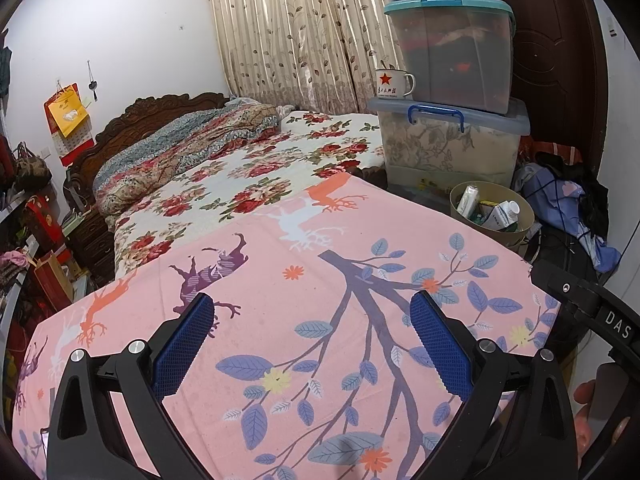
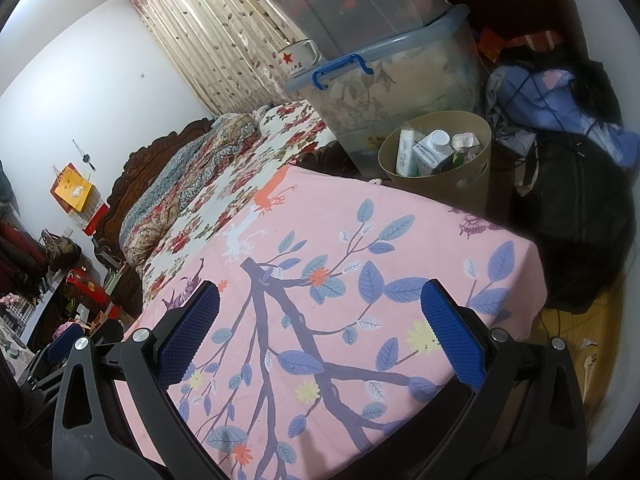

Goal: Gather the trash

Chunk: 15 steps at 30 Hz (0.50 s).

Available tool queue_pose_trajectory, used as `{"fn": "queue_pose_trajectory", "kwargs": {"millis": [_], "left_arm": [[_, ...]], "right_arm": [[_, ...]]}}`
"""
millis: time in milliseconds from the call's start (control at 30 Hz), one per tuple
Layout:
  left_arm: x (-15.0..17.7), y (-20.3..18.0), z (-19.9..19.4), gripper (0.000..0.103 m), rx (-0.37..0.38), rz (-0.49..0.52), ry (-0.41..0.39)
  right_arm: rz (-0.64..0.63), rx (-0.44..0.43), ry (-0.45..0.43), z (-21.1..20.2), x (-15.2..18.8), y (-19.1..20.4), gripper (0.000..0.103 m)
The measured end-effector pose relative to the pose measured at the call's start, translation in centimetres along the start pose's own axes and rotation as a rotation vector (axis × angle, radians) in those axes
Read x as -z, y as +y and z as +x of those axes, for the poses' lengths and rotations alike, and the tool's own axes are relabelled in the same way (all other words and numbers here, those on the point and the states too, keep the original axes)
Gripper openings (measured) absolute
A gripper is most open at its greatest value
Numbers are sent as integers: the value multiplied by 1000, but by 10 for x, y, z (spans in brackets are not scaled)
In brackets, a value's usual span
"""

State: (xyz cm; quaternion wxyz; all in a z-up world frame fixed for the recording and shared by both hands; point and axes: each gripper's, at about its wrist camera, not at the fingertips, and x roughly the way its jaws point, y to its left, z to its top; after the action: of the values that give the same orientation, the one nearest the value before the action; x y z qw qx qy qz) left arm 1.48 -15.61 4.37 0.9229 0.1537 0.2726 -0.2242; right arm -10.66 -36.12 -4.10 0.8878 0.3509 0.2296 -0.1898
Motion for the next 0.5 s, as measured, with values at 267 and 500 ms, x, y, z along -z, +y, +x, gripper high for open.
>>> {"fn": "queue_pose_trajectory", "kwargs": {"millis": [267,500], "left_arm": [[0,0,0,94,0,2,1],[-1,-2,0,94,-2,1,1]], "right_arm": [[1,0,-1,0,0,0,100],[0,1,0,0,0,0,100]]}}
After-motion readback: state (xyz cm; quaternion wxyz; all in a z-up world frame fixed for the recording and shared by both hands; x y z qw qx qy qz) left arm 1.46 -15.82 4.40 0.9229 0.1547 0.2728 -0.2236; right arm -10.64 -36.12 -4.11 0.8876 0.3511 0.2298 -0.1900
